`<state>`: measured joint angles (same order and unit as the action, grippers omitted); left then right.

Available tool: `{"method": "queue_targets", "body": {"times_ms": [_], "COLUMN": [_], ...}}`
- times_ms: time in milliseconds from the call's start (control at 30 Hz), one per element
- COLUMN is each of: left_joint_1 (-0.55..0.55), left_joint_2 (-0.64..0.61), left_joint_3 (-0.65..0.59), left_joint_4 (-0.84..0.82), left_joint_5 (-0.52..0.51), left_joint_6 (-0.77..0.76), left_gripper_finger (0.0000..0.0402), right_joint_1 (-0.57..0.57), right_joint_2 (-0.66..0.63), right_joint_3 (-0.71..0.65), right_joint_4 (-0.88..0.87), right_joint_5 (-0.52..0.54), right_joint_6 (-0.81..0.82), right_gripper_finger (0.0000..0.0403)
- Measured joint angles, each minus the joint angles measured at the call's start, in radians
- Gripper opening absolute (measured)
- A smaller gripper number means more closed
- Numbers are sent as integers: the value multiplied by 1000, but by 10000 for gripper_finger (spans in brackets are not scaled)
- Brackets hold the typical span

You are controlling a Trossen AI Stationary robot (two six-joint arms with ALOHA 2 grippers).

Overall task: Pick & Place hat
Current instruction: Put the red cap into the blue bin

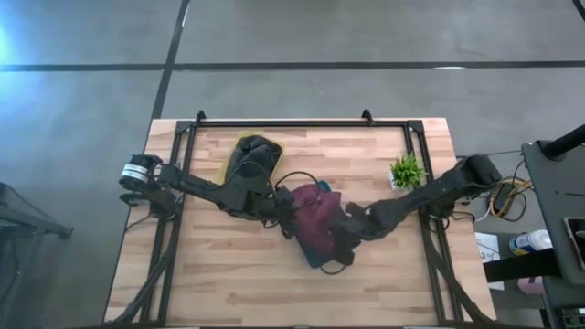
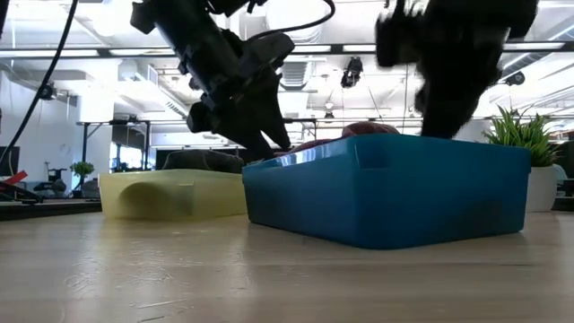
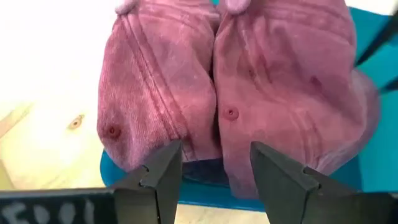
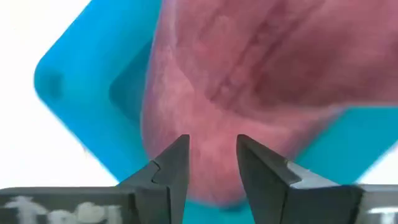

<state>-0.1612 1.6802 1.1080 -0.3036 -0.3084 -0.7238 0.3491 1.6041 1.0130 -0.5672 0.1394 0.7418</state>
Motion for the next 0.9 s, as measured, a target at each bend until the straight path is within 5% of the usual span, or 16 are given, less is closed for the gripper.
{"method": "queue_targets", "body": {"times_ms": [133,333,600,900], "left_joint_1": [0,-5,-11,-93], "left_joint_2": [0,-1,-3,-3], "left_joint_3": [0,16,66,100], "left_joint_4": [5,4,8,8], "left_joint_5": [0,-1,2,-42], "left_joint_6": [-1,-4,34,85], "left_gripper_finger": [183,183,183,183], "right_joint_1": [-12,-18,-17,-53], "right_joint_2": [91,142,37,-148], "right_joint_3": [-12,49,125,80], "right_joint_4": [119,70,-126,-234], "right_joint_5": [-2,-31,-44,73], "right_joint_6": [3,-34,-122,-158], "right_gripper_finger": [125,130,128,127]}}
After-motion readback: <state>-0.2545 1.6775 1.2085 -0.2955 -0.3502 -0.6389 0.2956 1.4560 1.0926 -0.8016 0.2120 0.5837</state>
